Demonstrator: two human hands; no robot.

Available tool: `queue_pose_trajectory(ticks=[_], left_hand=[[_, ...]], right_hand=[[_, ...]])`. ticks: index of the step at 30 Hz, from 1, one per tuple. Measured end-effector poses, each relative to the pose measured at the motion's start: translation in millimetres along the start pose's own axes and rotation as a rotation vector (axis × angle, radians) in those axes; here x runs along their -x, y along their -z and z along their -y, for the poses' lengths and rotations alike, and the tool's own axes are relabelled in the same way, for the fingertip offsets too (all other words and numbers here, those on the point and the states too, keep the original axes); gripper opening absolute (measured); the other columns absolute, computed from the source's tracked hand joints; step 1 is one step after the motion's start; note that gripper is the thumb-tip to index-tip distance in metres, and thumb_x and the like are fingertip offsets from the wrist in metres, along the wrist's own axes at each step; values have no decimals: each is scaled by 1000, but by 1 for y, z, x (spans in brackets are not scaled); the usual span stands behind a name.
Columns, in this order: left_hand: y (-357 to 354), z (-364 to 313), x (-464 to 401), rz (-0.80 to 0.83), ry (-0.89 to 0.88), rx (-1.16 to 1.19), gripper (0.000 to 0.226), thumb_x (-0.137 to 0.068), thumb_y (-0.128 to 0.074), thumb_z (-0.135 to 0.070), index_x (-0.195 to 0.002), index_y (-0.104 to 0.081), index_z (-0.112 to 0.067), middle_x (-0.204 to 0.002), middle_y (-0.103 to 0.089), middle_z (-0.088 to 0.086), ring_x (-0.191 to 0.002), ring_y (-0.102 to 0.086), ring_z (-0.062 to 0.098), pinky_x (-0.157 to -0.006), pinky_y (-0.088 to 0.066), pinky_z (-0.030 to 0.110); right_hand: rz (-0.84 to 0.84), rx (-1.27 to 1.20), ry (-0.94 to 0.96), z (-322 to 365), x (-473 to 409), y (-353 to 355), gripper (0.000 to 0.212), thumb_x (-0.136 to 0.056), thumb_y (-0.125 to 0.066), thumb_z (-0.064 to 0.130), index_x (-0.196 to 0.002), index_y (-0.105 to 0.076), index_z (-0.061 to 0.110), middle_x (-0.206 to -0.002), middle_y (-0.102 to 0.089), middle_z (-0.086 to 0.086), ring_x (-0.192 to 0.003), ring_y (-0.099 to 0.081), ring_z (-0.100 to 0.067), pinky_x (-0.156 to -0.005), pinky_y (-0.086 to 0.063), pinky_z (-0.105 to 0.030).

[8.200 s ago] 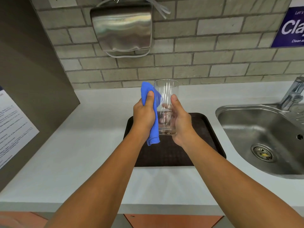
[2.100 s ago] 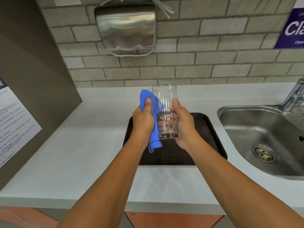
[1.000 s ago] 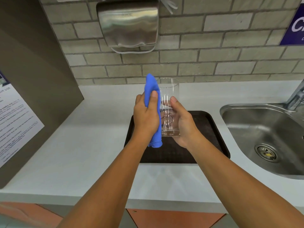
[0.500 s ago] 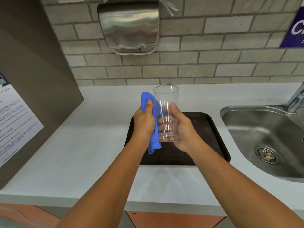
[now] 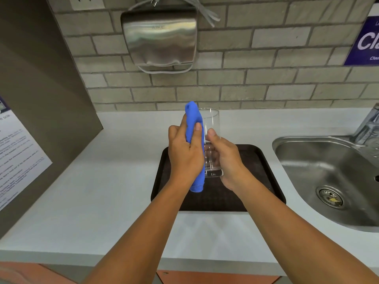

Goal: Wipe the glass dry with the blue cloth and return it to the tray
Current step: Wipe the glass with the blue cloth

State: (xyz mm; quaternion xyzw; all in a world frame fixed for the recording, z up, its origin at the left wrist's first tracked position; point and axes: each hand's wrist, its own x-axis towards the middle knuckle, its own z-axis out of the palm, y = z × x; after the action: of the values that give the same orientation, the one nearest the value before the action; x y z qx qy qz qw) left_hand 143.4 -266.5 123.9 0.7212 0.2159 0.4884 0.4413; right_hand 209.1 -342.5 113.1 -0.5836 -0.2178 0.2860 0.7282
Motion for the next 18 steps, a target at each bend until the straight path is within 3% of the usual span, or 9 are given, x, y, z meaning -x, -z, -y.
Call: queue_pose_trajectory(ticks=[3, 7, 9, 11, 14, 18], left_hand=[[-5, -2, 0, 0, -39, -14, 33, -99, -47, -39, -122, -61, -21, -88, -41, -6, -72, -56, -1, -64, -44, 6], [-7, -3, -4, 9, -23, 27, 25, -98, -48, -40, -103, -65, -23, -85, -43, -7, -68, -55, -5, -62, -42, 5], [-6, -1, -10, -15, 107, 57, 25, -98, -48, -39, -82, -59, -24, -79, -49, -6, -64, -55, 1, -57, -41, 8], [-4, 2, -17, -4, 334, 104, 35, -98, -47, -42, -73, -55, -19, -67, -54, -3, -58, -53, 9, -50, -41, 15], [-1, 4, -20, 124, 630, 138, 45, -97, -46, -49, -77, -59, -12, -64, -59, 2, -54, -57, 15, -44, -45, 21], [-1, 3, -18, 162, 717, 155, 43, -97, -44, -52, -84, -62, -14, -69, -64, 2, -55, -61, 14, -37, -44, 18]], right_hand=[[26, 8, 40, 1, 0, 1, 65, -55, -77, 70, -87, -68, 14, -83, -73, -2, -73, -69, -15, -73, -57, -35], [6, -43, 16, 6, 1, 2, 80, -57, -80, 65, -103, -68, 0, -94, -68, -17, -87, -61, -34, -90, -51, -54], [2, -71, -17, 8, 3, 3, 89, -57, -79, 63, -112, -65, -7, -96, -68, -21, -89, -62, -37, -93, -51, -57], [24, -122, -49, 8, 3, 5, 89, -59, -79, 59, -117, -64, -7, -94, -70, -20, -83, -67, -35, -86, -56, -53], [63, -219, -83, 7, 1, 8, 75, -62, -77, 54, -110, -67, -2, -84, -68, -14, -69, -66, -25, -70, -57, -40], [90, -236, -107, 4, 0, 9, 64, -64, -76, 52, -104, -67, 4, -83, -67, -13, -69, -67, -25, -71, -57, -40]])
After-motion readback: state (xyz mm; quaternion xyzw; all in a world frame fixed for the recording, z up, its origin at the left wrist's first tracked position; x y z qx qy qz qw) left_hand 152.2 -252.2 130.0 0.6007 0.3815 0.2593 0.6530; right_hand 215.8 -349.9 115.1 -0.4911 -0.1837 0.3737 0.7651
